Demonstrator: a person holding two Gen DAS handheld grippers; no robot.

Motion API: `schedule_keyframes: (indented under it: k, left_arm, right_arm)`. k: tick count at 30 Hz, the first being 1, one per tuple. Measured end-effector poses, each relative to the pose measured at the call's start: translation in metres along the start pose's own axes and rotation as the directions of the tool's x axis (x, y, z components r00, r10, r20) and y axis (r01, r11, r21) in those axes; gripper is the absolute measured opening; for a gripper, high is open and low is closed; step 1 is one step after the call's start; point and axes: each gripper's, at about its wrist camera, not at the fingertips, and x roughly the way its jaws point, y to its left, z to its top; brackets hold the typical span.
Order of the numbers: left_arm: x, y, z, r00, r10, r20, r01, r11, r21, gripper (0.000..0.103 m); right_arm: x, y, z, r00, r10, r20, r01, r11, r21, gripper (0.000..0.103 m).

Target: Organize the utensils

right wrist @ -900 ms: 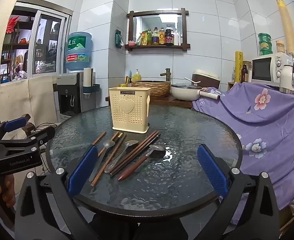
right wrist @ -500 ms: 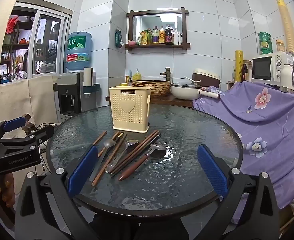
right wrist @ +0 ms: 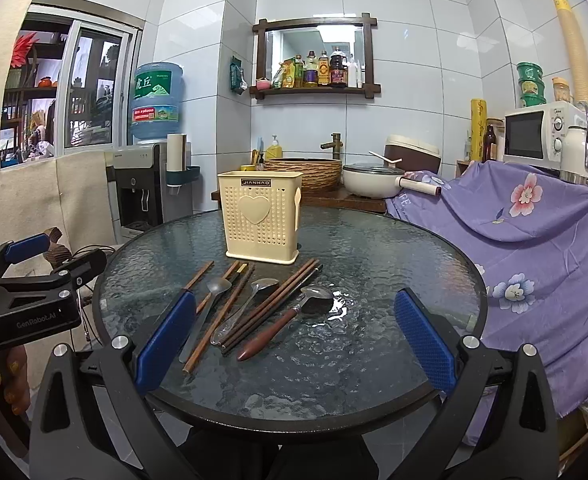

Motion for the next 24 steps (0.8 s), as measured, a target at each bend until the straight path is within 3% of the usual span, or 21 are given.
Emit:
schedule_keyframes:
  k: [24]
  left_arm:
    - [-0.0003,-0.0011,0.0006,1.000,0.005,-0.002,-0.005,1.000,0.000,0.097]
  right_arm:
    - [0.0041,0.0052,0.0010,1.000,0.006,-0.011,-0.007,1.000,-0.015,0.098]
